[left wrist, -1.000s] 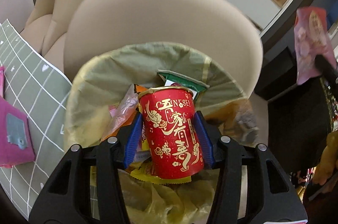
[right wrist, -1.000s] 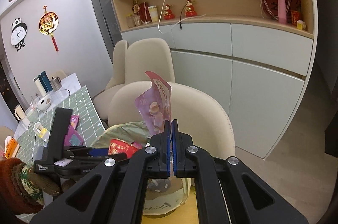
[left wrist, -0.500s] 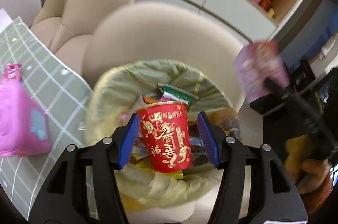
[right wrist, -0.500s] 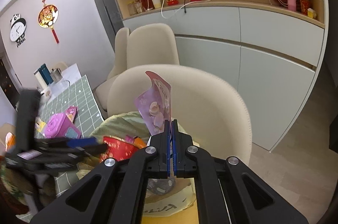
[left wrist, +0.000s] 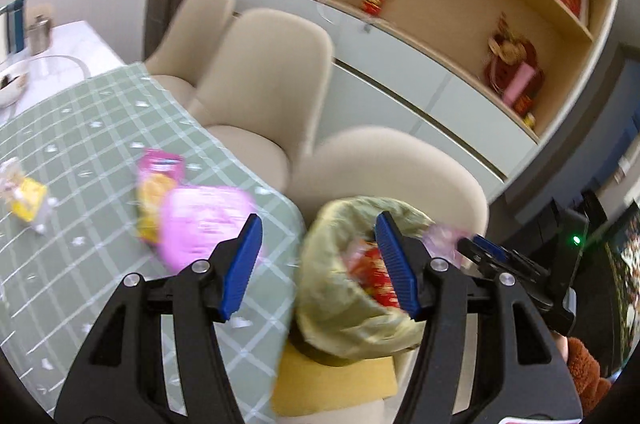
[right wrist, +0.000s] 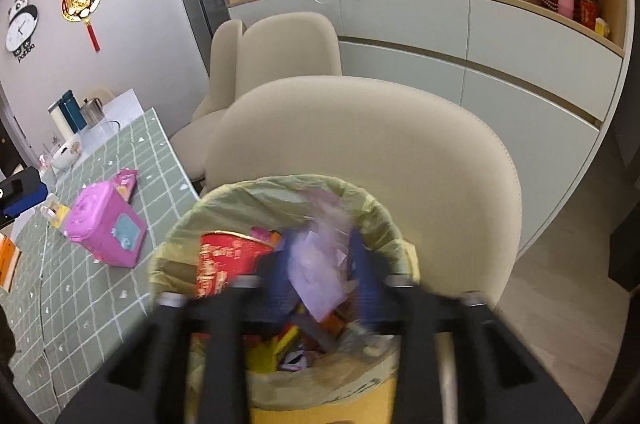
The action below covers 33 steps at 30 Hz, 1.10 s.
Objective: Collect trash
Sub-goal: 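Move both tools back over the table toward the pink-yellow chip bag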
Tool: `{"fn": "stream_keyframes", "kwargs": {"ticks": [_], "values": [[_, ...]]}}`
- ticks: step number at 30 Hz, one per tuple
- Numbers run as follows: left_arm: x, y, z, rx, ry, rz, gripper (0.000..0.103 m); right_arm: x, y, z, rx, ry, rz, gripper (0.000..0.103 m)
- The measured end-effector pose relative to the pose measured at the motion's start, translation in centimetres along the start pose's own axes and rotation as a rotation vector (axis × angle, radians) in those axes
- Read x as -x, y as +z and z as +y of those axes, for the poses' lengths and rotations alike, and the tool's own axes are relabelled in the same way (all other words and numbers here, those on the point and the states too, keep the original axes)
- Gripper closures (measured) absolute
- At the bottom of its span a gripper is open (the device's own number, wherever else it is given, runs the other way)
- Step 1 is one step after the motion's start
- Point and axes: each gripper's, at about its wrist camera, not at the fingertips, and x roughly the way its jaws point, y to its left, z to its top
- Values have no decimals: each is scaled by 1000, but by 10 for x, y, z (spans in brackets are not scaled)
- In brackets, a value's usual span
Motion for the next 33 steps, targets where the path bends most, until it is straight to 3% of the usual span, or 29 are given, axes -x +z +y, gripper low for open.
{"fn": "stream_keyframes", "kwargs": {"ticks": [7,13,20,25,30,33], "values": [[42,0,85,78,94,-37,47,19,6,34,-3,3,-28,64],[48,-4,165,141,138,-15,47,27,7,92,20,82,-34,64],[-6,0,208,172,10,116,47,18,-8,151,78,132,-28,64],[-61,0,209,224,-14,201,47,2,-31,174,126,117,47,64],[-108,0,203,216,12,263,59,-9,-43,176,115,87,95,64],[-120,0,198,185,36,273,86,-15,-49,177,109,85,130,64]]}}
